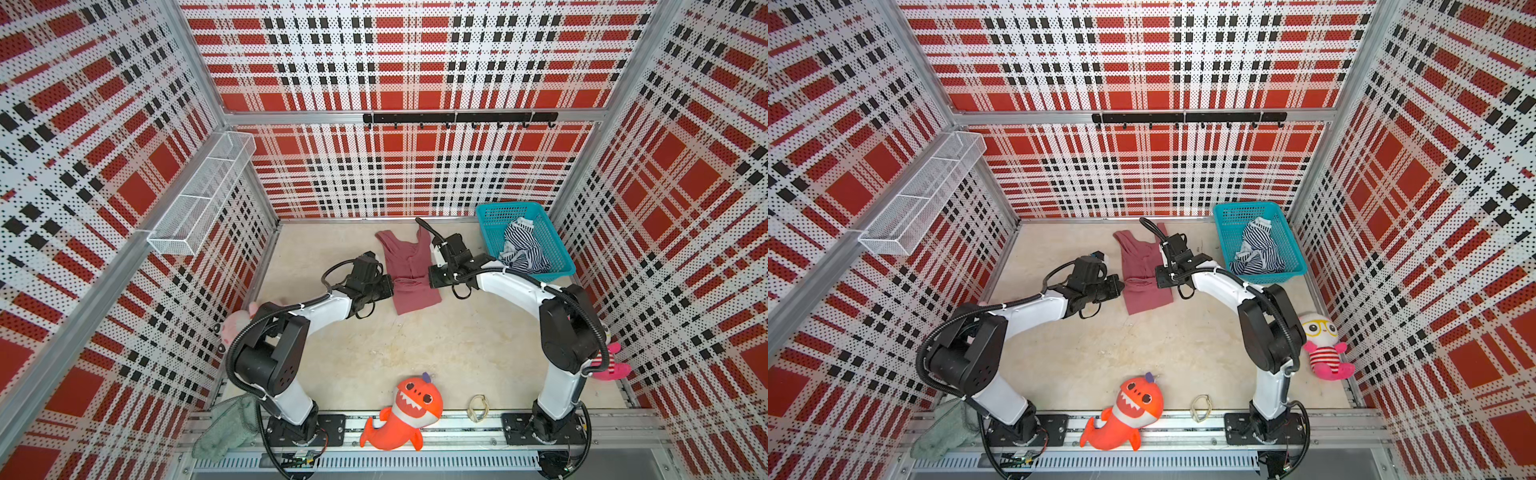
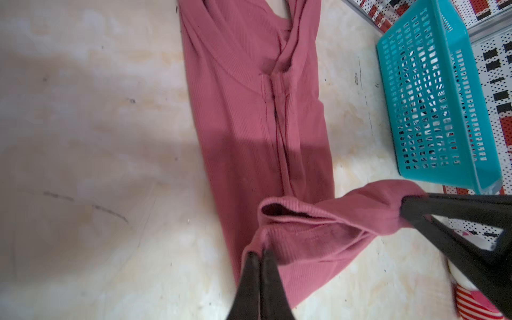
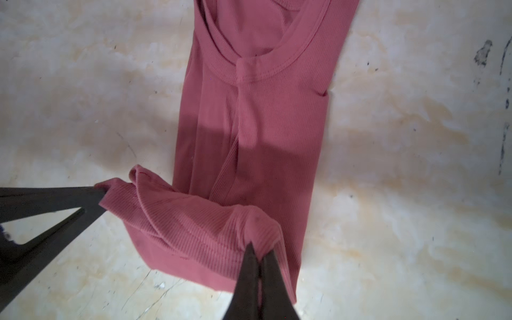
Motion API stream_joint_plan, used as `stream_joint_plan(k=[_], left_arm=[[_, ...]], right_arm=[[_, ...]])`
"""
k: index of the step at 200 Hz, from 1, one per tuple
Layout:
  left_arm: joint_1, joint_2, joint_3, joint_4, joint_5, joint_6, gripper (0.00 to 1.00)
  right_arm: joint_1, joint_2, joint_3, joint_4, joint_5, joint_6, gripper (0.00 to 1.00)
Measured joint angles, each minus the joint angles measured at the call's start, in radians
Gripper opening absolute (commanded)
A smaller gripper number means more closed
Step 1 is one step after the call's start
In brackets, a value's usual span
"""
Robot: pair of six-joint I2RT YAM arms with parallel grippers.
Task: Fold and stack tank tops
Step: Fold the tank top at the center of the table, then move the tank top to the center of the table.
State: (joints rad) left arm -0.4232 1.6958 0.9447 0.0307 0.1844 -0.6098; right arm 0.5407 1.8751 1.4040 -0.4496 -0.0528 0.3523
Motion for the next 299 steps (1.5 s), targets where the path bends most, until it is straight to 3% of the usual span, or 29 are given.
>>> stream_joint_plan(k=[48,61,84,104,128,150,181,218,263,299], left_arm=[[0.043,0.111,0.138,0.007,0.012,0.051,0.0],[0.056,0.144,0.174,0.016,0.017,0.062,0.0],[0.082,0.235,0.264,0.043,0.026,0.097,0.5],[0.104,0.296,0.336,0.053,0.025,0.127,0.63],[0.115,0.281,0.356,0.054,0.006,0.143,0.61],[0.1,0.213,0.316,0.062,-0.032,0.142,0.55],[-0.015,0.153,0.213,0.108,-0.059,0.109,0.47],[-0.116,0.229,0.133,0.164,-0.053,0.034,0.46],[-0.117,0.246,0.045,0.2,-0.099,0.009,0.42],[-0.139,0.138,-0.106,0.227,-0.118,0.005,0.4]], right_arm=[[-0.042,0.119,0.143,0.019,-0.039,-0.034,0.0],[-0.053,0.152,0.179,0.032,-0.047,-0.036,0.15],[-0.074,0.205,0.232,0.072,-0.059,-0.027,0.5],[-0.095,0.229,0.248,0.104,-0.064,-0.019,0.61],[-0.108,0.216,0.222,0.146,-0.061,-0.011,0.6],[-0.111,0.15,0.092,0.192,-0.066,0.005,0.53],[-0.099,0.076,-0.101,0.249,-0.109,0.046,0.39],[-0.071,0.071,-0.249,0.348,-0.16,0.118,0.3],[-0.037,0.054,-0.349,0.473,-0.167,0.184,0.26],[0.022,-0.05,-0.493,0.505,-0.141,0.266,0.26]])
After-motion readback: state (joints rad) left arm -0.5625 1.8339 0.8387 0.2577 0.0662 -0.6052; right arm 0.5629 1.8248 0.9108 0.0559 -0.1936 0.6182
